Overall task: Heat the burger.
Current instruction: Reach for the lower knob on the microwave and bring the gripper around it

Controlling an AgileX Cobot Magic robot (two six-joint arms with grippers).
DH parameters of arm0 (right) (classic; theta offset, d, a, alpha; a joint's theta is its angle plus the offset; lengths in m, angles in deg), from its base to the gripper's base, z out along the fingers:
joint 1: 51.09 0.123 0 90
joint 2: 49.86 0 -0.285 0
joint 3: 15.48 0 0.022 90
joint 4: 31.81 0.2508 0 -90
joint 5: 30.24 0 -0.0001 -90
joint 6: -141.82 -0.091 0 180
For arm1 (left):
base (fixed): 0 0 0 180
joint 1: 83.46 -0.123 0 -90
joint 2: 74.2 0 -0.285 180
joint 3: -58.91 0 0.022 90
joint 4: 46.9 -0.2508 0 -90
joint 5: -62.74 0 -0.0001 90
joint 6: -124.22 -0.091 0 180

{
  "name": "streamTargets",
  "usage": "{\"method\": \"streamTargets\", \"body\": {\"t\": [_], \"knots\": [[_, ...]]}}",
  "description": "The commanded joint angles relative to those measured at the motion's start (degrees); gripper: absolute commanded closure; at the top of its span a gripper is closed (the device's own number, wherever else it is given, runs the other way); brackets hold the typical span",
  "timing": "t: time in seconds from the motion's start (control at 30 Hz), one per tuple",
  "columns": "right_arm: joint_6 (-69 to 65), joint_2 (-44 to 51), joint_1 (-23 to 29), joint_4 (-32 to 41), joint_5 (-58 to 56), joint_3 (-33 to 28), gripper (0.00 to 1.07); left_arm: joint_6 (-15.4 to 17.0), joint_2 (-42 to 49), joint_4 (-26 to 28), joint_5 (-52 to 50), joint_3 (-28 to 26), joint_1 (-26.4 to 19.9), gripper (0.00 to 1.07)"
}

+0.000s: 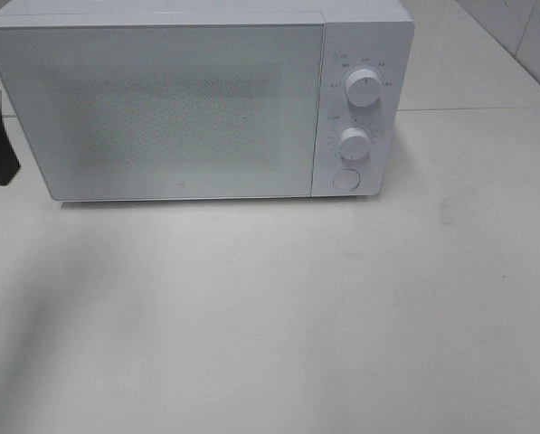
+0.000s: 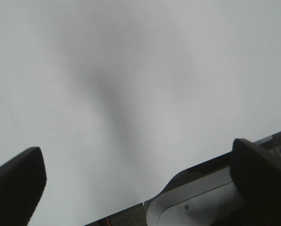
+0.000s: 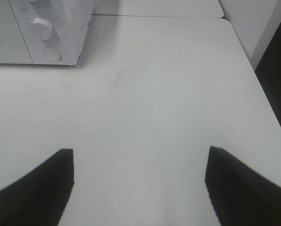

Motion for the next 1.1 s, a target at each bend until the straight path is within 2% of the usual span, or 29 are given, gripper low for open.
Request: {"method": "streamTargets", "body": {"t": [0.03, 0.07, 0.13, 0.2, 0.23, 0.27, 0.33, 0.43, 0.5, 0.77, 1.07, 1.1], "knots": [[-0.2, 1.6, -0.5, 0.0, 0.6, -0.1, 0.32, 1.4, 3.4, 0.1, 5.4, 1.3, -3.7, 0.06], [-0.2, 1.6, -0.5, 0.0, 0.6, -0.1, 0.32, 1.4, 3.4, 0.1, 5.4, 1.3, -3.7, 0.06], [-0.2, 1.6, -0.5, 0.0, 0.6, -0.1, 0.32, 1.4, 7.9, 0.1, 5.4, 5.8, -8.3, 0.06], [-0.2, 1.6, -0.5, 0.0, 0.6, -0.1, 0.32, 1.4, 9.0, 0.1, 5.4, 6.9, -9.6, 0.06], [-0.2, 1.6, -0.5, 0.0, 0.6, -0.1, 0.32, 1.3, 11.6, -0.2, 5.4, 9.6, -11.9, 0.06], [-0.2, 1.6, -0.5, 0.0, 0.6, -0.1, 0.32, 1.3, 11.6, -0.2, 5.4, 9.6, -11.9, 0.06], [-0.2, 1.6, -0.5, 0.0, 0.6, -0.1, 0.32, 1.4, 15.5, -0.9, 5.4, 13.6, -15.0, 0.06], [-0.2, 1.6, -0.5, 0.0, 0.6, -0.1, 0.32, 1.7, 16.9, -1.0, 5.3, 14.9, -15.7, 0.06], [-0.2, 1.6, -0.5, 0.0, 0.6, -0.1, 0.32, 3.0, 22.1, -2.1, 5.0, 18.6, -16.4, 0.06], [-0.2, 1.6, -0.5, 0.0, 0.6, -0.1, 0.32, 3.4, 32.7, -2.9, 4.1, 24.2, -16.4, 0.06], [-0.2, 1.6, -0.5, 0.0, 0.6, -0.1, 0.32, 3.3, 50.8, -3.7, 0.2, 31.3, -16.4, 0.06], [-0.2, 1.6, -0.5, 0.0, 0.6, -0.1, 0.32, 3.3, 55.3, -3.8, -0.6, 32.7, -16.4, 0.07]]}}
